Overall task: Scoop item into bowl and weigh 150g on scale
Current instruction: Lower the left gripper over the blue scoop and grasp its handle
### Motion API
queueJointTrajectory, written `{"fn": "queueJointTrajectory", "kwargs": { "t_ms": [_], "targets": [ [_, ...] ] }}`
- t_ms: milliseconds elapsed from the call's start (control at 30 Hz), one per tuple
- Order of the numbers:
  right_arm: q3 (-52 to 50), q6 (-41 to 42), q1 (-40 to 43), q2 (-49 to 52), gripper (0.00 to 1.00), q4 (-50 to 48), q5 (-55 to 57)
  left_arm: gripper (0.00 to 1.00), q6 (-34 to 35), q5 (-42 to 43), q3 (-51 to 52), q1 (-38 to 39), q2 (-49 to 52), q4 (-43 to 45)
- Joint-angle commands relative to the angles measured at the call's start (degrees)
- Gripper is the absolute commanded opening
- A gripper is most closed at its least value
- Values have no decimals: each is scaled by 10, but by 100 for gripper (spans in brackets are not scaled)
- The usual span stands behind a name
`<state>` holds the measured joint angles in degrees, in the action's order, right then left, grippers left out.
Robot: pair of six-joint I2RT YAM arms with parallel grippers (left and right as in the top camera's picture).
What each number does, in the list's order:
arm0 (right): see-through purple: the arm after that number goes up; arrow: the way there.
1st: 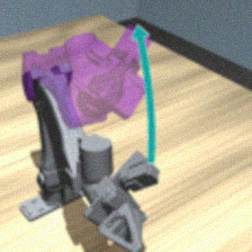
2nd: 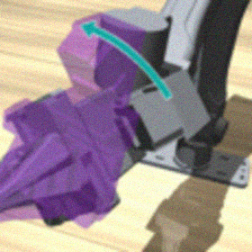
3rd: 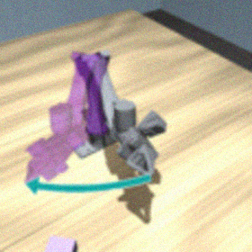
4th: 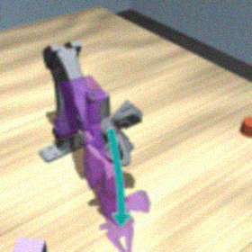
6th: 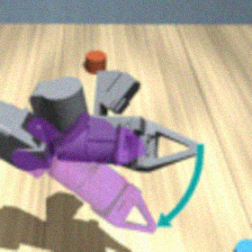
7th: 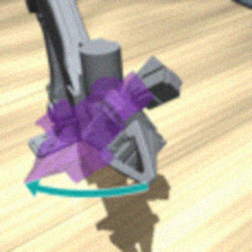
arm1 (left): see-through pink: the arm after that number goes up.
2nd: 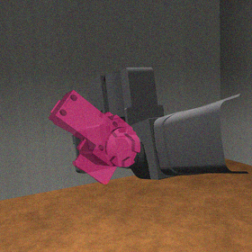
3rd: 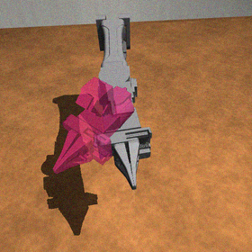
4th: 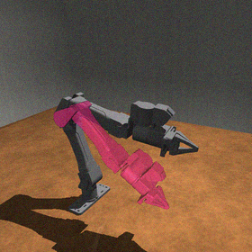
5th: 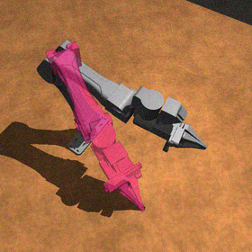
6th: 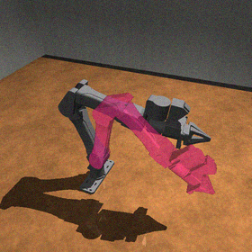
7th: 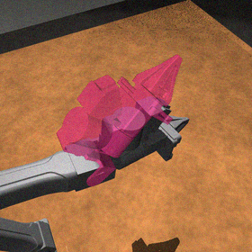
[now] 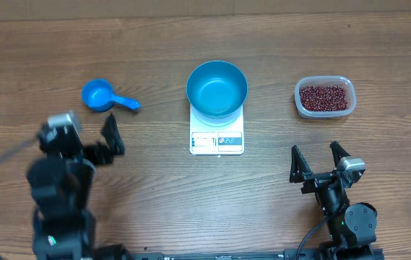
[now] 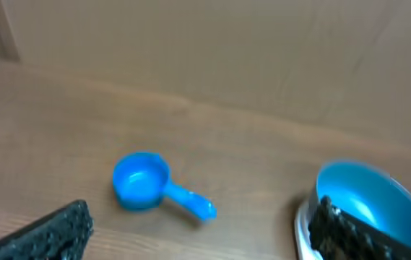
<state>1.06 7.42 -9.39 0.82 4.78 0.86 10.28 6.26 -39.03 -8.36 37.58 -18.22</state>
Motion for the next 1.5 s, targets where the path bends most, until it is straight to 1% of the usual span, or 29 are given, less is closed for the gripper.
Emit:
{"fn": "queueJointTrajectory", "kwargs": {
  "t_ms": [0, 100, 200, 633, 667, 733, 767, 833, 867, 900, 1000, 1133, 1167, 1367, 1467],
  "targets": [
    [-6, -4, 2, -7, 100, -2, 5, 100, -9, -17, -182, -3, 137, -119],
    [-6, -4, 2, -7, 100, -2, 5, 100, -9, -35, -282, -3, 222, -203],
    [-6, -4, 2, -7, 100, -2, 5, 100, -9, -27, -327, -3, 278, -222],
    [-6, -4, 2, -7, 100, -2, 5, 100, -8, 13, -330, -2, 442, -207],
    [-6, -4, 2, -7, 100, -2, 5, 100, 17, 10, -330, -2, 455, -208],
    [-6, -4, 2, -7, 100, -2, 5, 100, 143, -27, -330, -2, 471, -219],
    [-6, -4, 2, -7, 100, -2, 5, 100, 219, -52, -330, -1, 478, -232],
    [-6, -4, 2, -7, 100, -2, 5, 100, 305, -88, -330, 4, 490, -244],
    [-6, -4, 2, -7, 100, -2, 5, 100, 361, -112, -330, 12, 499, -246],
    [-6, -4, 2, -7, 100, -2, 5, 100, 386, -132, -330, 20, 506, -244],
    [-6, -4, 2, -7, 100, -2, 5, 100, 417, -170, -331, 42, 526, -234],
    [-6, -4, 2, -7, 100, -2, 5, 100, 429, -169, -366, 63, 580, -242],
    [-6, -4, 2, -7, 100, -2, 5, 100, 429, -164, -401, 66, 610, -265],
    [-6, -4, 2, -7, 100, -2, 5, 100, 429, -148, -565, 69, 723, -380],
    [-6, -4, 2, -7, 100, -2, 5, 100, 442, -119, -612, 69, 761, -405]
  ]
}}
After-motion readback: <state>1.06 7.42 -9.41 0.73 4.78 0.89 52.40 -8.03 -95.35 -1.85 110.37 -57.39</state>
